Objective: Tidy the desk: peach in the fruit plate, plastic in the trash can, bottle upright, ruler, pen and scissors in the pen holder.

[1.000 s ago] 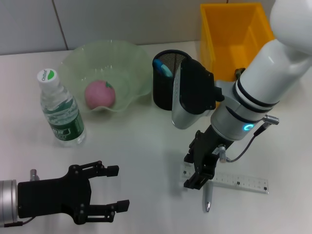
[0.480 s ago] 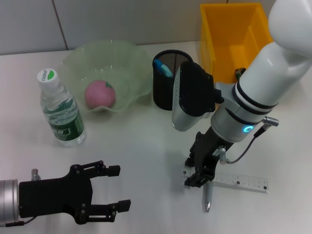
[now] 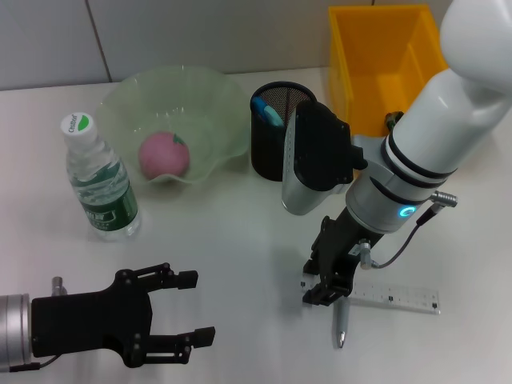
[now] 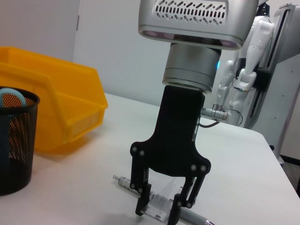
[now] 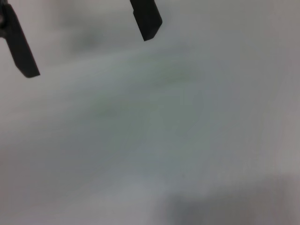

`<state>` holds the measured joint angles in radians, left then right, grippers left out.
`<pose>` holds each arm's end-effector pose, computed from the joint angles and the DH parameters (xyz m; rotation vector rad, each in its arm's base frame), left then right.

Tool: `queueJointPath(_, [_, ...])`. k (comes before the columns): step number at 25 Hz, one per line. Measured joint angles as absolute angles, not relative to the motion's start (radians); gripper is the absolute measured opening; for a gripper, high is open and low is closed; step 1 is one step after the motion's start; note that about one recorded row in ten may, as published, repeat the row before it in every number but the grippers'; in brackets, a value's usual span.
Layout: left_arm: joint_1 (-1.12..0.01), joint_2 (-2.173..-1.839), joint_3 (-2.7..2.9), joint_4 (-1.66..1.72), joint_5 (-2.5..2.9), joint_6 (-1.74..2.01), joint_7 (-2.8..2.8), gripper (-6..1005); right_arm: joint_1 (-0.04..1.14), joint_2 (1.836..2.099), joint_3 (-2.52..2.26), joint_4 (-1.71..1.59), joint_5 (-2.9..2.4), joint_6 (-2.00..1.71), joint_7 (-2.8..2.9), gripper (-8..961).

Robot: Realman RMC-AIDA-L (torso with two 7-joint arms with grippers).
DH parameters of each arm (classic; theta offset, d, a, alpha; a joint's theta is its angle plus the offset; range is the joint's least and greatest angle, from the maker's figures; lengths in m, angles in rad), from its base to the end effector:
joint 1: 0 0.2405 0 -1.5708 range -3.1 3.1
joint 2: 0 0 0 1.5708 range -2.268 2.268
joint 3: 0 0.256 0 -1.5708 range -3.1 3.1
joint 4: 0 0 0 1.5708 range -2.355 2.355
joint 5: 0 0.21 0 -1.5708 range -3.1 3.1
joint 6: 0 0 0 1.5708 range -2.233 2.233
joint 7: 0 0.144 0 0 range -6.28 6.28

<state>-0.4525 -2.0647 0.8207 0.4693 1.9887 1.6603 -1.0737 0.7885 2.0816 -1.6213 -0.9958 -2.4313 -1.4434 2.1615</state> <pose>-0.2817 0.2666 -0.0388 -2.9423 -0.4357 -0.7568 0.1646 0.3470 -0.0768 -3.0170 0.3040 -0.7217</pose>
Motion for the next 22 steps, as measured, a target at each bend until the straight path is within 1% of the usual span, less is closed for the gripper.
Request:
queueJointPath(8, [-0.453, -2.065, 0.821, 0.469, 1.988, 1.662, -1.074, 845, 0.783, 2.082, -1.607, -1.016, -2.427, -1.444, 2.169, 379])
queueJointPath(22, [-0.454, -2.065, 0.821, 0.469, 1.987, 1.657, -1.074, 842, 0.731, 2.079, -1.341, -1.171, -2.317, -1.520, 2.126, 375])
